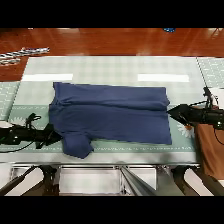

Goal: Fold the shirts.

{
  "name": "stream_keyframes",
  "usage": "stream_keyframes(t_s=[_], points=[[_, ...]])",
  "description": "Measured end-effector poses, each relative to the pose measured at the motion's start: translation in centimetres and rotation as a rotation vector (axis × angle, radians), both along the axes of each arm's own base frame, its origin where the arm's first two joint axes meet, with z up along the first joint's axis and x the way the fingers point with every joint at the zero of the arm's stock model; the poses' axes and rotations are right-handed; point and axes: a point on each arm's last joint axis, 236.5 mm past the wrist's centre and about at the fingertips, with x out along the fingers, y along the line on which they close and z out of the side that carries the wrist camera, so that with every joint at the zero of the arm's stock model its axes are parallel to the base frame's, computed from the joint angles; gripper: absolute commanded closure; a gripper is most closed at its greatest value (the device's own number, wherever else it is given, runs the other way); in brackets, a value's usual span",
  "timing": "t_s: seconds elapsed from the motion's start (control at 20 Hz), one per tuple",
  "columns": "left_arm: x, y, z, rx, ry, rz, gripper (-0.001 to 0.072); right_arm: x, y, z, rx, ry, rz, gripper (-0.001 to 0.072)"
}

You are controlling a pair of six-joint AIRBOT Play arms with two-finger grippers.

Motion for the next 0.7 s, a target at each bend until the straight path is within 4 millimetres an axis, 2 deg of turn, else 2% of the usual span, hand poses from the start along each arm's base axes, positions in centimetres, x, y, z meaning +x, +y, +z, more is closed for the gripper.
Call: stream_keyframes(t_s=[0.1, 0.2, 0.25, 0.45, 0.55, 0.7], points=[[0.2, -0.5, -0.2, -0.003, -0.016, -0.045, 0.0684, -1.1, -2.7, -0.8, -0.044, 0.057, -0.052, 0.0304], [0.4, -0.8, -0.2, -0.006, -0.028, -0.073, 0.0684, -3.9, -5.2, -2.5, -0.078, 0.180, -0.103, 0.0304], [0.4, -0.8, -0.2, -0.007, -0.030, -0.081, 0.0684, -5.3, -5.7, -3.3, -0.084, 0.235, -0.118, 0.0304], [0.4, -1.0, -0.3, -0.008, -0.037, -0.099, 0.0684, -9.8, -5.2, -5.7, -0.053, 0.398, -0.127, 0.0304], [0.4, -1.0, -0.3, -0.009, -0.037, -0.103, 0.0684, -11.1, -4.7, -6.5, -0.039, 0.441, -0.129, 0.0304], [0.4, -1.1, -0.3, -0.008, -0.037, -0.105, 0.0684, -11.9, -4.3, -6.9, -0.025, 0.471, -0.133, 0.0304]])
